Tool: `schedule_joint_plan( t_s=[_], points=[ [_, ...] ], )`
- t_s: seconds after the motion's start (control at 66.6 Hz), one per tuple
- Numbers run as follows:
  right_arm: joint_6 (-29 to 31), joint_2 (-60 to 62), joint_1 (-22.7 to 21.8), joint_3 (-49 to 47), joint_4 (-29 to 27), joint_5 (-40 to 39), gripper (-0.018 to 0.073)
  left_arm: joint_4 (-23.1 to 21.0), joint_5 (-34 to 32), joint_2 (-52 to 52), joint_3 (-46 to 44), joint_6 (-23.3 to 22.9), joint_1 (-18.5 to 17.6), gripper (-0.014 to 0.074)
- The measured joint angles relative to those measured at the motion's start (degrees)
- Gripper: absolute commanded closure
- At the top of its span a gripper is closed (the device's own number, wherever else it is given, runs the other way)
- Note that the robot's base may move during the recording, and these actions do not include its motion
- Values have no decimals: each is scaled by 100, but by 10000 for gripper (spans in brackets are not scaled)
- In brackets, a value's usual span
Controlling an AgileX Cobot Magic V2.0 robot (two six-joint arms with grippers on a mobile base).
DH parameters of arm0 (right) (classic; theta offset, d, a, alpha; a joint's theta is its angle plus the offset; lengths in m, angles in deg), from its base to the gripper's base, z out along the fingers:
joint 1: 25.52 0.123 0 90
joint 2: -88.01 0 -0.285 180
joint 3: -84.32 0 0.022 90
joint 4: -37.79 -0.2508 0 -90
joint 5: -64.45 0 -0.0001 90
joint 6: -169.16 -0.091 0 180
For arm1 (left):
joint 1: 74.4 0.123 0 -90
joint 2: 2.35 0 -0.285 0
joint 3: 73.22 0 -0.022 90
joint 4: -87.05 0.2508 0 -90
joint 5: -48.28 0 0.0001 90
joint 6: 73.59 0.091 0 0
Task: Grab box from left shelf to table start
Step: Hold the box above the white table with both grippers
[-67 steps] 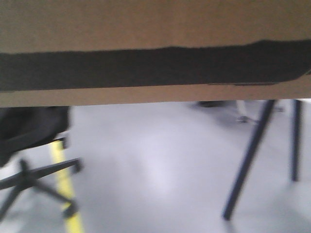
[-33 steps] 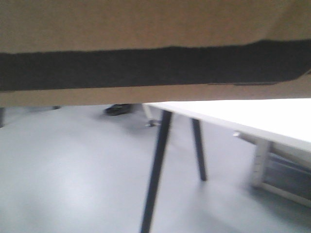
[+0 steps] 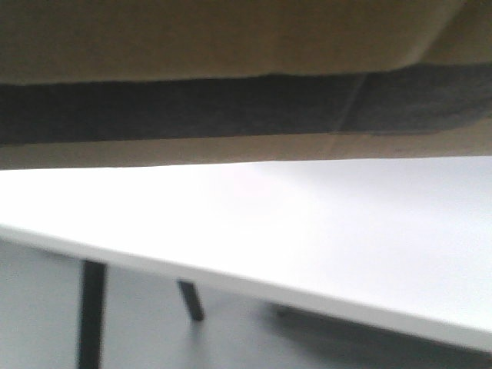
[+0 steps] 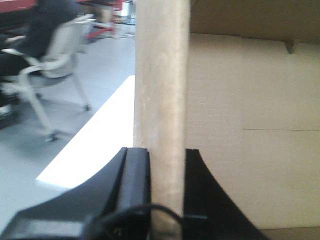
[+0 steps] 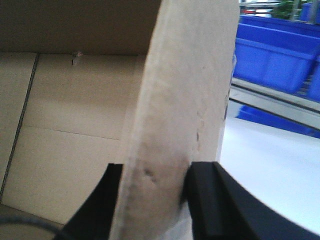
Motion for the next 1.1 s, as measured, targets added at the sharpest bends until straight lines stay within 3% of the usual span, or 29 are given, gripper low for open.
schedule_joint_plan(
  t_s=[1.096],
  points=[
    [0,0,0,0,0,0,494,-12,-11,43,0,0,0,697]
  ],
)
